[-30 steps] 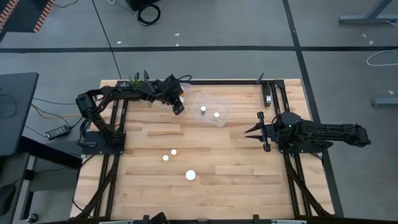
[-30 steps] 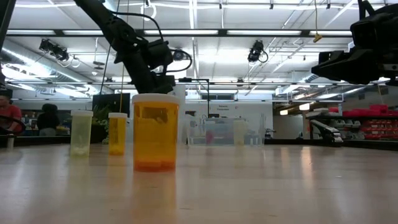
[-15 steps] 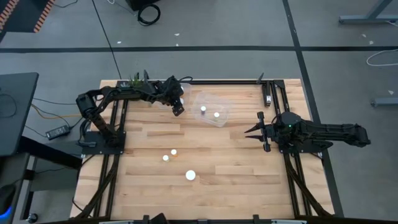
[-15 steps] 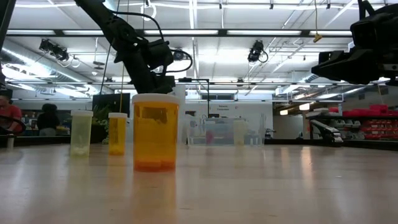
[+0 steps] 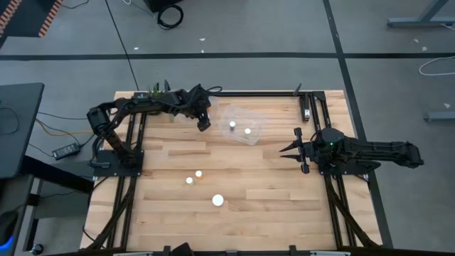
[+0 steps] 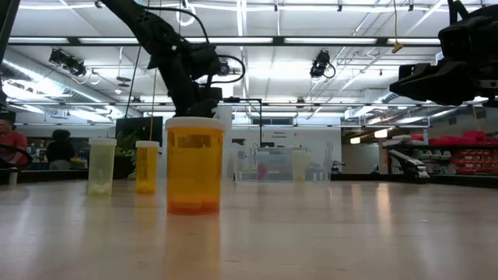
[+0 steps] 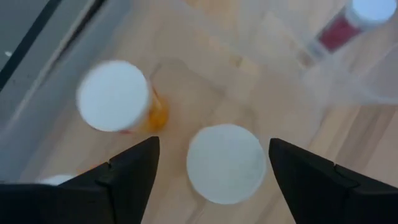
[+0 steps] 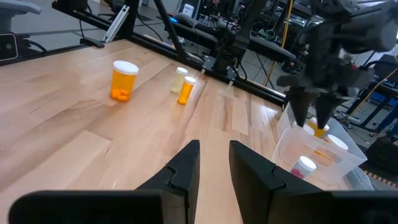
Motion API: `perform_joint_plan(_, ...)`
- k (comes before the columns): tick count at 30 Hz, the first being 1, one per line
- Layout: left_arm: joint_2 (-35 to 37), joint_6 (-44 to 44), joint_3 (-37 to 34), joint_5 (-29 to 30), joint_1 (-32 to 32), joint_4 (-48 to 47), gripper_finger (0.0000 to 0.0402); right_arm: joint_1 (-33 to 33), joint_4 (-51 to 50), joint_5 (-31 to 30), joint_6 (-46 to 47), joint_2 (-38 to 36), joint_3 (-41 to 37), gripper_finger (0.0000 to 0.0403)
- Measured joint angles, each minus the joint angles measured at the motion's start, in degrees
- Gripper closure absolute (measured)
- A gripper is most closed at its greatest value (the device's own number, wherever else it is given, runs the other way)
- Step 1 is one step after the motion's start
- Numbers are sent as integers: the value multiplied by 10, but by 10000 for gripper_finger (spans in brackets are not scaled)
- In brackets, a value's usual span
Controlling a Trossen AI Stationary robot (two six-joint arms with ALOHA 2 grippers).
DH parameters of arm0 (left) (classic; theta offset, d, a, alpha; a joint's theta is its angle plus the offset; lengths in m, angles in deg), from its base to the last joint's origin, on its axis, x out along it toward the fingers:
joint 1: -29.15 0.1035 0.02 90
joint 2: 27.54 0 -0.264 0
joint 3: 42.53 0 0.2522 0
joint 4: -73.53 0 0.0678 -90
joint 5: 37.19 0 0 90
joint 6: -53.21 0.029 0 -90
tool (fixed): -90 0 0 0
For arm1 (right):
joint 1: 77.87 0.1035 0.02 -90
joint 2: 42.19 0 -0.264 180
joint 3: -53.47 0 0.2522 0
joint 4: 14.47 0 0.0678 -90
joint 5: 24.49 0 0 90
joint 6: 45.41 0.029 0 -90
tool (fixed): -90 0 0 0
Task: Pick and place medicine bottles into bin by pill shape (circle, oval)
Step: Put the yellow pill bottle into the right transparent bin
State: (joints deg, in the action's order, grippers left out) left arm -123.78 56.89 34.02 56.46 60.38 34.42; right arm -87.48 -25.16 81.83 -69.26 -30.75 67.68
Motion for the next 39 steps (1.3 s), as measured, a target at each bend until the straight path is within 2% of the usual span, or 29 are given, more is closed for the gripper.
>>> perform_joint_plan(10, 3, -7, 99, 11, -24, -157, 88, 0, 0, 0, 0, 0, 0, 310)
perform_joint_plan(15, 3, -19, 100, -43, -76, -234, 88, 0, 0, 0, 0, 0, 0, 310)
perform_joint_plan(18, 3, -38, 100, -51, -116, -265, 88, 0, 0, 0, 0, 0, 0, 310)
perform_joint_plan(29, 3, -189, 100, -52, -245, -287, 88, 0, 0, 0, 0, 0, 0, 310)
perform_joint_plan(39, 3, -307, 99, -50, -333, -285, 88, 0, 0, 0, 0, 0, 0, 310)
